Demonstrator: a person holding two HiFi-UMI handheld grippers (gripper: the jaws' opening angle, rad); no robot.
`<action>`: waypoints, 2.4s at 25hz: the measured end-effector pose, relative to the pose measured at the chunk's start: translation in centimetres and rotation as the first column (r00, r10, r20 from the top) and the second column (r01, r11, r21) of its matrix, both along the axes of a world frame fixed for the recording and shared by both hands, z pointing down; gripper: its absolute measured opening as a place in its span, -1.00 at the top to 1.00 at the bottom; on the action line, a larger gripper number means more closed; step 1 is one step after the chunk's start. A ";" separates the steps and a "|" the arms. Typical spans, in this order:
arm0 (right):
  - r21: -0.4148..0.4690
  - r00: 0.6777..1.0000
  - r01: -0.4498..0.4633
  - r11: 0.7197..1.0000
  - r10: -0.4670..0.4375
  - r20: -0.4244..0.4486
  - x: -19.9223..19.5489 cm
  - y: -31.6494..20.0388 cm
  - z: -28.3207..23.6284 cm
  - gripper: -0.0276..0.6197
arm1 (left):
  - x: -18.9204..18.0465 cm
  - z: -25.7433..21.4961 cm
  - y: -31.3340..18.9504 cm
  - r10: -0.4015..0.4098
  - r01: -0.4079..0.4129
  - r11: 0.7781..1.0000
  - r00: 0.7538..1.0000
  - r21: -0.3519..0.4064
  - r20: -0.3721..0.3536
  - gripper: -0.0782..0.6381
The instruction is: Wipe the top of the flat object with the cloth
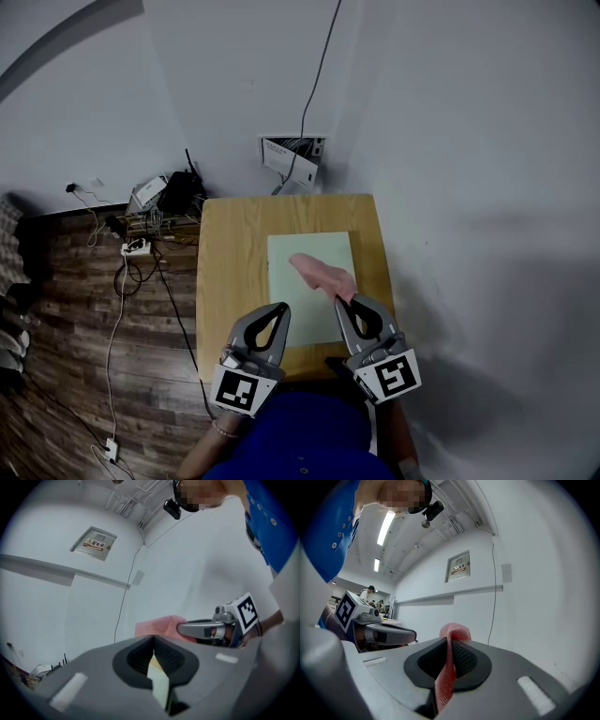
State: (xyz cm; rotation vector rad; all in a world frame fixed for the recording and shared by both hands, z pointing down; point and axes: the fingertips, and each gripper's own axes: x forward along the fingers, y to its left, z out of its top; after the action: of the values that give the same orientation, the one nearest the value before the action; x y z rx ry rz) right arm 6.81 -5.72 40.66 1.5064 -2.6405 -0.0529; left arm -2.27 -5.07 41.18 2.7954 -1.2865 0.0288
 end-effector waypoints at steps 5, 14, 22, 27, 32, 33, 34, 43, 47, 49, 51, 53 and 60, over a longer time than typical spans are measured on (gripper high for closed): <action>0.062 0.999 -0.035 0.997 0.033 0.027 0.0 0.2 -2.3 0.87 | 0.3 -1.5 0.0 -0.001 0.001 1.000 1.000 -0.007 -0.030 0.78; 0.051 0.997 -0.049 0.998 0.046 0.054 -0.2 0.2 -3.3 0.87 | 1.1 -2.6 -0.1 0.004 -0.004 1.000 0.999 -0.006 -0.038 0.78; 0.069 0.996 -0.053 0.996 0.048 0.076 0.1 0.4 -4.4 0.87 | 1.5 -3.5 -0.4 -0.006 0.007 1.000 0.999 0.020 -0.046 0.78; 0.073 0.996 -0.047 0.996 0.042 0.079 -0.1 -0.7 -4.8 0.87 | 1.7 -4.4 -1.3 -0.003 0.005 1.000 0.998 0.026 -0.059 0.78; 0.074 0.995 -0.036 0.997 0.029 0.090 -0.3 -0.6 -4.8 0.87 | 1.7 -4.8 -1.1 -0.005 0.007 0.999 0.998 0.037 -0.069 0.78; 0.074 0.995 -0.035 0.997 0.028 0.096 -0.3 -0.7 -4.7 0.87 | 1.7 -4.8 -1.2 -0.005 0.008 0.999 0.998 0.040 -0.067 0.78; 0.073 0.995 -0.033 0.997 0.026 0.099 -0.3 -0.7 -4.7 0.87 | 1.7 -4.8 -1.2 -0.006 0.009 0.999 0.998 0.041 -0.064 0.78; 0.083 0.994 -0.028 0.996 0.020 0.105 -0.5 -0.6 -4.8 0.87 | 1.5 -4.4 -1.1 -0.024 0.026 0.999 0.998 0.031 -0.062 0.78; 0.084 0.995 -0.023 0.996 0.014 0.099 -0.6 -0.7 -4.8 0.87 | 1.8 -4.4 -1.2 -0.022 0.024 0.999 0.998 0.031 -0.060 0.78; 0.084 0.995 -0.022 0.996 0.014 0.101 -0.6 -0.7 -4.7 0.87 | 1.9 -4.4 -1.2 -0.022 0.023 0.999 0.998 0.032 -0.058 0.78; 0.085 0.995 -0.021 0.996 0.013 0.103 -0.7 -0.7 -4.8 0.87 | 2.0 -4.4 -1.2 -0.022 0.024 0.999 0.998 0.030 -0.059 0.78; 0.085 0.995 -0.021 0.996 0.012 0.104 -0.7 -0.7 -4.8 0.87 | 2.0 -4.4 -1.2 -0.022 0.024 0.999 0.998 0.030 -0.057 0.78; 0.081 0.993 -0.034 0.996 0.024 0.118 -0.6 -0.8 -4.9 0.87 | 2.0 -4.5 -1.2 -0.018 0.020 1.000 0.997 0.024 -0.071 0.78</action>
State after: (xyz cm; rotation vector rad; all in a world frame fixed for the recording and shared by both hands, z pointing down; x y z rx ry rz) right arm 6.17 -6.47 35.76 1.6208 -2.7383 -0.0747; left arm -0.24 -6.28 36.69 2.7769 -1.3065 -0.0866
